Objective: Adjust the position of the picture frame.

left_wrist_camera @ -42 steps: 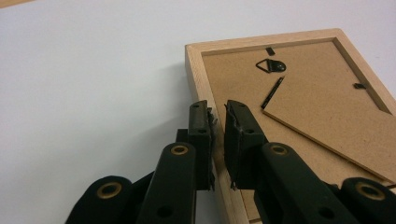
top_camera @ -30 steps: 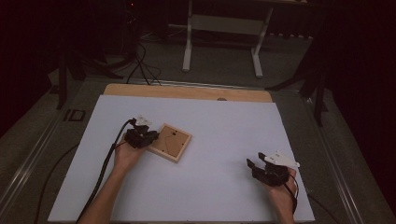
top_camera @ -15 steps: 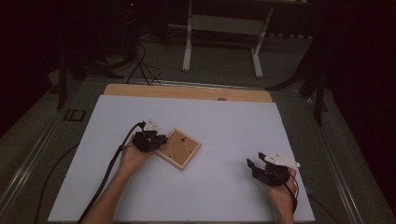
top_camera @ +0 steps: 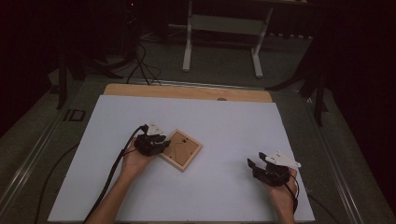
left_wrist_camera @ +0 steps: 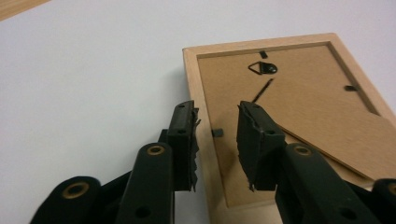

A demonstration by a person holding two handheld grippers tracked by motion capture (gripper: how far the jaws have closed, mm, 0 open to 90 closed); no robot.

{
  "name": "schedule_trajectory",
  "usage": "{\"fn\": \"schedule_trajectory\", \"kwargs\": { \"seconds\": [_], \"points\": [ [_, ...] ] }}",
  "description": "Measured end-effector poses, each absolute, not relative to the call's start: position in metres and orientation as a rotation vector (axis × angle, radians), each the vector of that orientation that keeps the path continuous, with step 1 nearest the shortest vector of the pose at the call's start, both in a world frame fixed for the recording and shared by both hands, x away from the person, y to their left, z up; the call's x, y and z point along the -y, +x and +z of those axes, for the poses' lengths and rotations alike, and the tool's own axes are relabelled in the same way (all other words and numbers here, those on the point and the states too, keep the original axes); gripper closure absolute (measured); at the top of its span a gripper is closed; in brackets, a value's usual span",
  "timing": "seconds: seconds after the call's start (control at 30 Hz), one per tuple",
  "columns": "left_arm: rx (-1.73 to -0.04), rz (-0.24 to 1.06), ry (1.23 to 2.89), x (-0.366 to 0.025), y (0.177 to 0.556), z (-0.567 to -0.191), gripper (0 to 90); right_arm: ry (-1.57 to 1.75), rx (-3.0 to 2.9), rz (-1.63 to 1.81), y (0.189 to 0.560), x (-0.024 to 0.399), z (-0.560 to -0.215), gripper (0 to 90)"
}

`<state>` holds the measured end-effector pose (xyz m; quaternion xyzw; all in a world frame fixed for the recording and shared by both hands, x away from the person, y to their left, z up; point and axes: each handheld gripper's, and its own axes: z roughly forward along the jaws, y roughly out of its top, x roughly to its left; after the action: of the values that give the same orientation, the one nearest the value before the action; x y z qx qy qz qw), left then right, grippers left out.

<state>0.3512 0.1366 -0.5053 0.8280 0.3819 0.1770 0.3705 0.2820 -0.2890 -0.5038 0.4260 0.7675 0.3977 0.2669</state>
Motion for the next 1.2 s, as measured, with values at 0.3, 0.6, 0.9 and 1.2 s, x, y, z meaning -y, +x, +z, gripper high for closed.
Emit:
{"fn": "schedule_trajectory", "kwargs": {
  "seconds": [0.3, 0.6, 0.9, 1.2],
  "points": [
    [-0.992, 0.531, 2.113, -0.139, 0.326, -0.501, 64.2, 1.148, -2.073, 1.074, 0.282, 0.289, -0.504, 44.2],
    [-1.053, 0.525, 2.075, -0.147, 0.320, -0.507, 80.6, 1.149, -2.070, 1.074, 0.282, 0.289, -0.503, 44.1],
    [-0.997, 0.509, 2.157, -0.136, 0.320, -0.510, 89.8, 1.146, -2.071, 1.075, 0.281, 0.288, -0.503, 44.1],
    [-0.996, 0.514, 2.183, -0.136, 0.325, -0.510, 90.0, 1.147, -2.074, 1.074, 0.282, 0.289, -0.503, 44.1]
  ]
}}
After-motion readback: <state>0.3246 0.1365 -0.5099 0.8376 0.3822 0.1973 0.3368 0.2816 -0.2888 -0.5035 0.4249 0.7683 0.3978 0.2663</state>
